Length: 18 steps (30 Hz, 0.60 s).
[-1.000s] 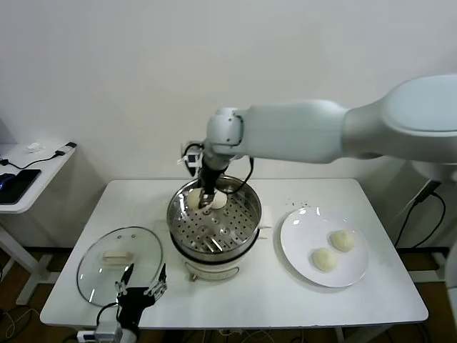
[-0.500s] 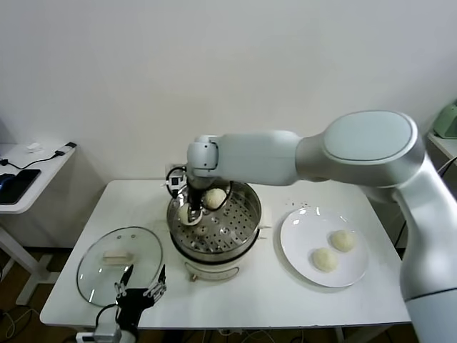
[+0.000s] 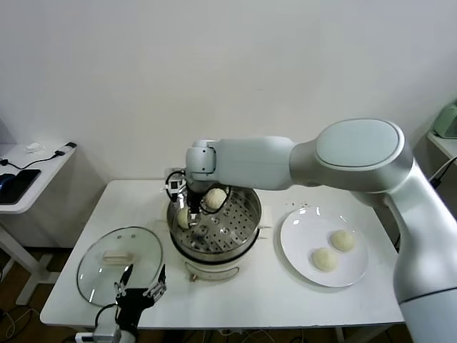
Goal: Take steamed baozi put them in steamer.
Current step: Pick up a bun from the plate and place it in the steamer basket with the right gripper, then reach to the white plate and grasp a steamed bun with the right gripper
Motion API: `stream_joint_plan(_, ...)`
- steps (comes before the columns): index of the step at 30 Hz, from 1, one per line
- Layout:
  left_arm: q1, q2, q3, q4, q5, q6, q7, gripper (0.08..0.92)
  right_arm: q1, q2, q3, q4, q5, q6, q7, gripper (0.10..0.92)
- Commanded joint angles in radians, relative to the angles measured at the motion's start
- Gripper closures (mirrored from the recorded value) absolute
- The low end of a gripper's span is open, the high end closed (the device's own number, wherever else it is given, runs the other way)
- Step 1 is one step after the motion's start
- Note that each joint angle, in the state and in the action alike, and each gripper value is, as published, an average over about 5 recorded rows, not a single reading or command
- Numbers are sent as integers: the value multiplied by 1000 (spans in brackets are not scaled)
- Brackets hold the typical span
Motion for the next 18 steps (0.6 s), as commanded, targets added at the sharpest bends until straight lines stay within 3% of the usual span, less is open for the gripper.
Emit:
stream_joint_plan(1,4,0,0,-11,3,3,1,177,91,-95,2,33,-54,90,-101,204)
stream_joint_plan(8,12,5,-4,-34,2,8,2,177,284,-395,-45,195,-116,197,-284,202)
stream_joint_plan(18,-1,2,-15,-21,-5,9,1,177,400,-852,-298,491,-279,191,-243,202)
